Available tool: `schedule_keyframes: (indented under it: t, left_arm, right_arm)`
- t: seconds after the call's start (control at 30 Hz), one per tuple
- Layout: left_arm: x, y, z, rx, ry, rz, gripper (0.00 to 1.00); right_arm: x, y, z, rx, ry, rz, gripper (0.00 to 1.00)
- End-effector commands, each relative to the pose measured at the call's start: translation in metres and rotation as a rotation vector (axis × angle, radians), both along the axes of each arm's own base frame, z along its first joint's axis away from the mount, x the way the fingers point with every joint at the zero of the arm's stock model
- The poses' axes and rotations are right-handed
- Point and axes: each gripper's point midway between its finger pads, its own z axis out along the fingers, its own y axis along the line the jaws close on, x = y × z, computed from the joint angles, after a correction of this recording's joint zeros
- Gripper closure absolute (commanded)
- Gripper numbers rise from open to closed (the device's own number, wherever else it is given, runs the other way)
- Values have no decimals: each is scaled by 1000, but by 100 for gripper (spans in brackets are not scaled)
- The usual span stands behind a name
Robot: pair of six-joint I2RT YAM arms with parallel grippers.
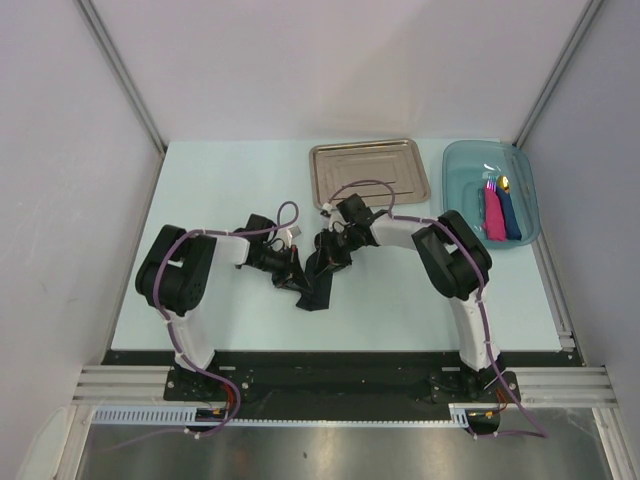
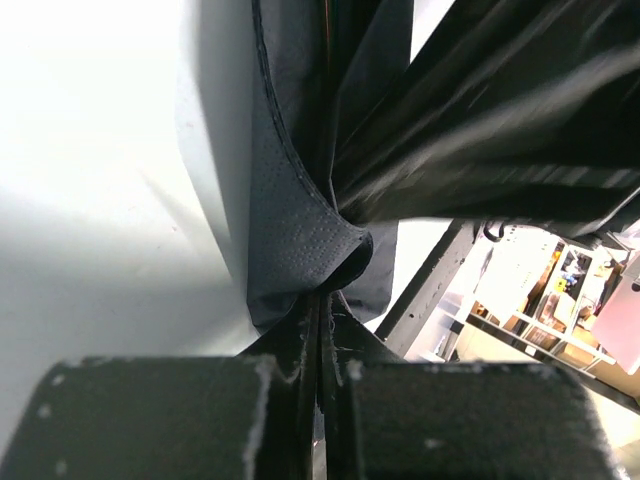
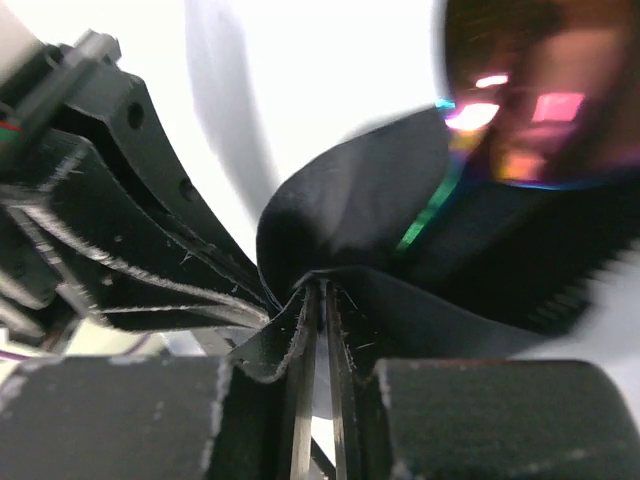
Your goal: Place the utensils on the paper napkin and roll it up
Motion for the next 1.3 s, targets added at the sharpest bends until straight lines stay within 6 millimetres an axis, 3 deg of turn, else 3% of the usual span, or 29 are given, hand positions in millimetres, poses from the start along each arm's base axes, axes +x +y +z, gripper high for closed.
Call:
schedule_keyframes:
  t: [0.0, 0.27, 0.87, 1.1, 1.27]
  left_arm:
    - [3, 15, -22, 125, -16, 17, 100]
    - [8, 13, -17, 117, -46, 12, 100]
    - [14, 6, 7, 61, -118, -4, 100]
    - [23, -17, 57, -88, -223, -6, 100]
    - [15, -40, 57, -138, -197, -46, 100]
  right_arm:
    - [27, 3, 58, 174, -57, -61, 87]
    - [28, 0, 48, 151, -62, -65, 87]
    - [26, -19, -34, -97, -99, -43, 95]
    - [17, -31, -49, -170, -90, -30, 100]
    - [19, -28, -49, -161, -87, -40, 100]
